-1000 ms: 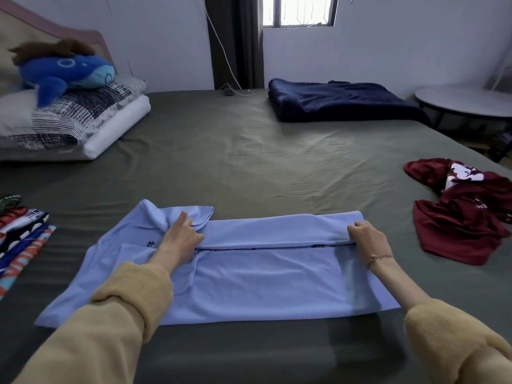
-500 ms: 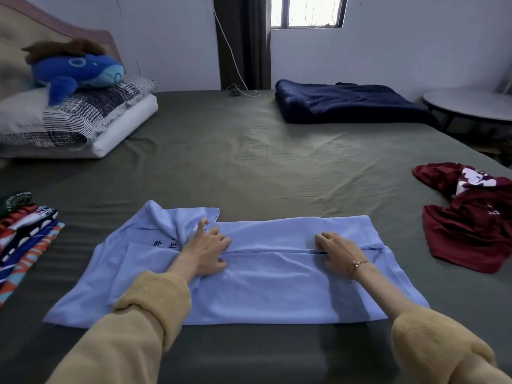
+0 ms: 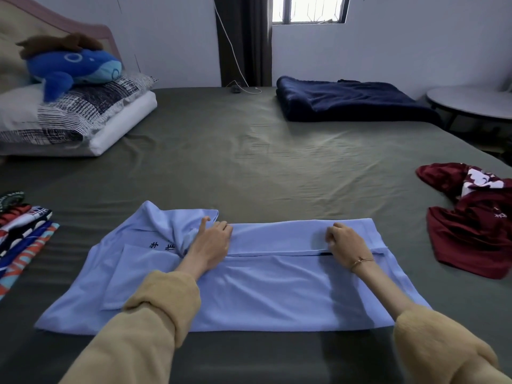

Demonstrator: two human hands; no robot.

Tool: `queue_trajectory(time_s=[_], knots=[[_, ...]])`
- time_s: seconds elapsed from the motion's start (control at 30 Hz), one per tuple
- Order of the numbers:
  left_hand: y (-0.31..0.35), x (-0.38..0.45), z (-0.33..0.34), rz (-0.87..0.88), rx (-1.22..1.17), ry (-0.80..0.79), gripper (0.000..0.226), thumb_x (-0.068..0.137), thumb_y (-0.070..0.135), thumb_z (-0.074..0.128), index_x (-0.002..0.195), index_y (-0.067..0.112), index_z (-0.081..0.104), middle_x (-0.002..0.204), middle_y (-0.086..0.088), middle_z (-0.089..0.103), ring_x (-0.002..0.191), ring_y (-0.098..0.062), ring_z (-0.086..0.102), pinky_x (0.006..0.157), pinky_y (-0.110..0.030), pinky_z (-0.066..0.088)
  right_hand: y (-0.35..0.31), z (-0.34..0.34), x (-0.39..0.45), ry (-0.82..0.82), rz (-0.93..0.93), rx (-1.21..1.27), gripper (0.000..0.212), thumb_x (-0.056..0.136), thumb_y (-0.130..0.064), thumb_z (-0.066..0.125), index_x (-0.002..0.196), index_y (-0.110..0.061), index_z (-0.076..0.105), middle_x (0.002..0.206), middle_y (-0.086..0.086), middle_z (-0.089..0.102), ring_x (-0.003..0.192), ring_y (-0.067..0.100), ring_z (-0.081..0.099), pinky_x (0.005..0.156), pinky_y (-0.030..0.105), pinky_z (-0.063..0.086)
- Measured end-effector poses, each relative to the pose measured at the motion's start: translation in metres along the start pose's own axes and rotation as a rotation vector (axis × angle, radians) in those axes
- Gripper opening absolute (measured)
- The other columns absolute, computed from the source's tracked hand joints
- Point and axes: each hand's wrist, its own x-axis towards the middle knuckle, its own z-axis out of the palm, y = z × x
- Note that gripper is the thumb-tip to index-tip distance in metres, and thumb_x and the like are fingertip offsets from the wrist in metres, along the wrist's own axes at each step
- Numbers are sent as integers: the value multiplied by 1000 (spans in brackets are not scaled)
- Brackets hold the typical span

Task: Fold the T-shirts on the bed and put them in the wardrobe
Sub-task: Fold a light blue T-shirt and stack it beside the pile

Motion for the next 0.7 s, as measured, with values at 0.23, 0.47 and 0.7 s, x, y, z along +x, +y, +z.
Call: queue_trajectory(time_s=[0.23,0.47,0.7], knots=[[0,39,20,-115,-239,-36,46,92,-2,31,134,13,41,128,-5,47,119,-25,45,97,-33,33,-7,10,39,-45,82,-305,41,90,2,30,125,-15,43,128,2,46,129,18,36,112,44,17],[-15,45,31,-93,-79,-55,24,102,19,28,114,11,47,114,-5,49,109,-26,45,84,-35,33,29,25,54,81,112,-326,29,71,-7,25,66,-5,54,59,14,49,53,33,53,47,38,46],[-6,47,40,-142,10,119,25,61,6,78,71,13,56,67,-4,53,60,-25,54,52,-35,41,16,27,54,230,72,-410,27,68,-1,25,66,-9,51,64,12,48,61,29,51,67,44,48]])
